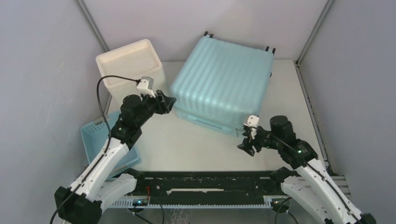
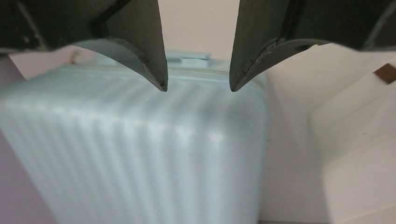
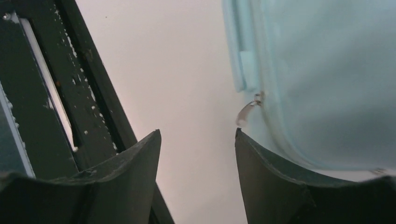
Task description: Open, take out, and arrange the luggage
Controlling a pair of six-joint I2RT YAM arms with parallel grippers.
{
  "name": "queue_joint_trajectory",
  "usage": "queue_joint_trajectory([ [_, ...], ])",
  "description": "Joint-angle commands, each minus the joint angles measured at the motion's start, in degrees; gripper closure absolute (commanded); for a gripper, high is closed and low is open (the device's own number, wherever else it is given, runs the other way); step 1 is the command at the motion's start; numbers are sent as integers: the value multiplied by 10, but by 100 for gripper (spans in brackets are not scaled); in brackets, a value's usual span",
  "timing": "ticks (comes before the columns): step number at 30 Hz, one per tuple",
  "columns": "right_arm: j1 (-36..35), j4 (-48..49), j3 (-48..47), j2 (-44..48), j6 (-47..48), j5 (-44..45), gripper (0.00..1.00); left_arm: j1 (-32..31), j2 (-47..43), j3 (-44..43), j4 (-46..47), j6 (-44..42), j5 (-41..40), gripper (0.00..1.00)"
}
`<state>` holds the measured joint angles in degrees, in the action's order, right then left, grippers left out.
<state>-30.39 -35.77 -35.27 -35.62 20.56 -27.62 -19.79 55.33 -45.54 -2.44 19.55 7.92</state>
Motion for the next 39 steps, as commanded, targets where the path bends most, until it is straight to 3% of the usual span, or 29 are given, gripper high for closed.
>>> queue_joint_trajectory([
  [1, 122, -209, -96, 2, 264, -160, 32, -77, -72, 41, 11, 6, 31, 42],
  [7, 307, -381, -228, -152, 370, -257, 33, -288, -113, 130, 156, -70, -55, 42],
  [11, 417, -432, -274, -216, 395, -322, 35, -391, -56, 152, 246, -48, -154, 43],
  [15, 448, -390, -264, -203, 343, -326, 35, -491, 41, 147, 319, -41, -289, 44],
  [19, 449, -232, -191, -173, 200, -278, 35, -544, 148, 112, 360, -6, -373, 45],
  [30, 454, -82, -102, -140, 83, -262, 35, -631, 375, -66, 303, 64, -500, 45],
  [36, 463, -77, -95, -116, 100, -237, 34, -633, 467, -181, 101, 201, -573, 46],
  [39, 463, -74, -92, -102, 102, -220, 34, -633, 492, -208, 54, 244, -598, 46],
])
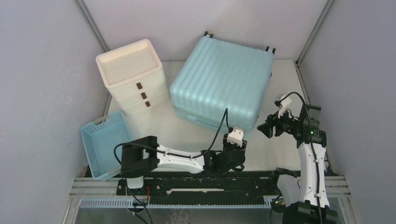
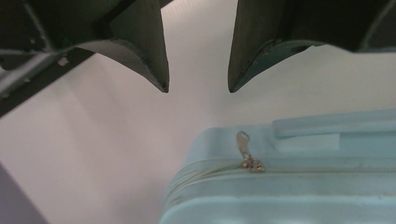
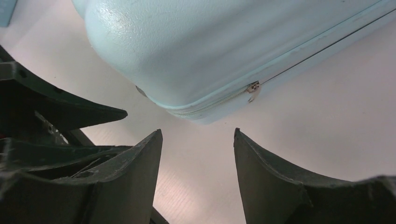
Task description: Open, take out, and arrange the luggage
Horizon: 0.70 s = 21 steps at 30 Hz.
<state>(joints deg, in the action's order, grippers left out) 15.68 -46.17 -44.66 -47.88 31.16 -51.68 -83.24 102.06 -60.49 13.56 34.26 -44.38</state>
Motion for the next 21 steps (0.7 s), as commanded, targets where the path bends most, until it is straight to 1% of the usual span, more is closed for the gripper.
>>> queue_joint_trajectory([
  [1, 1, 33, 2, 26, -7, 25, 34, 2, 29, -62, -120, 111, -86, 46],
  [4, 0, 37, 4, 43, -10, 37, 34, 4, 33, -73, -147, 131, -97, 46],
  [6, 0, 37, 5, 47, -12, 39, 34, 7, 32, -82, -145, 121, -92, 46],
  [8, -4, 38, 2, 54, -15, 41, 33, 15, 39, -94, -138, 98, -79, 45],
  [11, -9, 36, 2, 59, -16, 44, 33, 31, 38, -105, -140, 99, -43, 46],
  [16, -26, 36, -3, 61, -18, 56, 33, 39, 6, -108, -167, 95, -30, 46],
  [19, -42, 40, -3, 65, -21, 76, 32, 55, 0, -115, -197, 116, -5, 46],
  [21, -47, 42, -2, 65, -21, 82, 32, 64, 1, -123, -218, 129, -6, 47],
])
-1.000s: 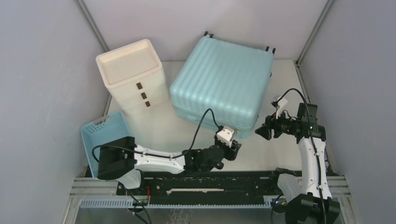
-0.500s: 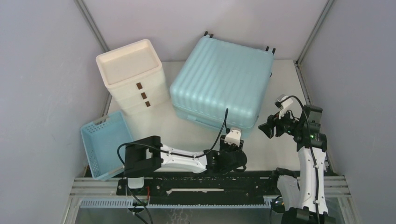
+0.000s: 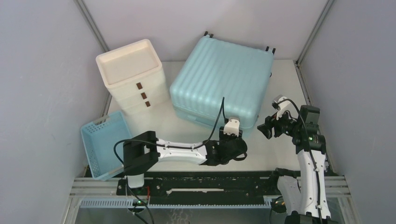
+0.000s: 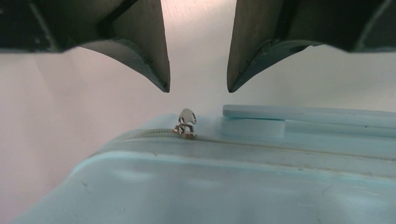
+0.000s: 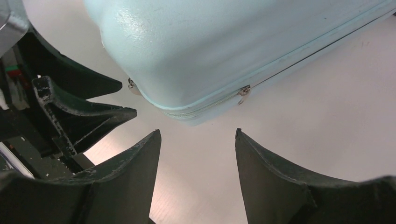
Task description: Open, take out, and arrange the luggage
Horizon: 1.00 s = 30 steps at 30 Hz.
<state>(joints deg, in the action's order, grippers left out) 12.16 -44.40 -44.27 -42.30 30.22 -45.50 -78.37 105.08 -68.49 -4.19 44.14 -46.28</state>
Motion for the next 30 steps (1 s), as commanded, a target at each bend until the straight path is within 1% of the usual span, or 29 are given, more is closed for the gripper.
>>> queue_joint_trajectory([
  [1, -12, 23, -7, 8, -12, 22, 32, 16, -28, -46, -44, 31, 8, 48],
  [7, -16, 24, -7, 5, -12, 27, 32, 16, -20, -60, -26, 12, -30, 50],
  [13, -20, 24, -7, 3, -11, 31, 32, 14, -29, -8, 94, -20, -56, 52],
  [18, -19, 22, -6, 0, -11, 33, 32, 15, -6, -30, 105, -26, -76, 53],
  [19, -18, 22, -6, 0, -11, 33, 32, 15, -1, -33, 105, -27, -79, 55],
  [20, -18, 22, -7, 0, -11, 33, 32, 15, 4, -36, 105, -28, -83, 60],
  [21, -18, 23, -6, 1, -11, 33, 32, 15, 6, -37, 104, -27, -86, 62],
  [30, -22, 25, -6, 3, -12, 38, 31, 15, 23, -25, 104, -14, -82, 63],
])
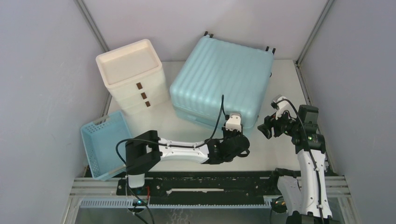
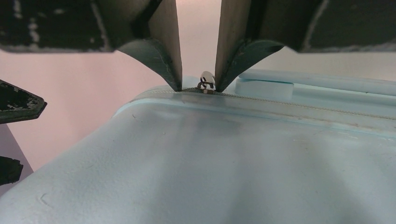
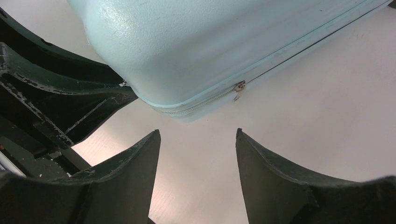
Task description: Open, take out, and arrange the luggage
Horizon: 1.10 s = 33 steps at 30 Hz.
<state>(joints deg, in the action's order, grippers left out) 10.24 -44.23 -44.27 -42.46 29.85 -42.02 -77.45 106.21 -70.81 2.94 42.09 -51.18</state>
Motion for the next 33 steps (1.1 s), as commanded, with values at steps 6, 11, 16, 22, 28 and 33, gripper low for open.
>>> queue_joint_trajectory([
  [6, -5, 23, -7, 4, -8, 2, 31, 5, 20, 1, 33, 6, -22, 63],
  [11, -7, 23, -6, 6, -8, 4, 31, 5, 17, 8, 31, 6, -30, 64],
  [16, -7, 21, -6, 6, -6, 4, 31, 3, -15, 45, 67, -15, -11, 59],
  [22, -7, 20, -6, 5, -5, 4, 31, 3, -56, 93, 122, -26, 2, 57],
  [28, -7, 20, -6, 4, -4, 4, 31, 5, -53, 89, 136, -46, 3, 57],
  [33, -7, 19, -6, 3, -4, 5, 31, 9, -37, 76, 137, -48, 12, 59],
])
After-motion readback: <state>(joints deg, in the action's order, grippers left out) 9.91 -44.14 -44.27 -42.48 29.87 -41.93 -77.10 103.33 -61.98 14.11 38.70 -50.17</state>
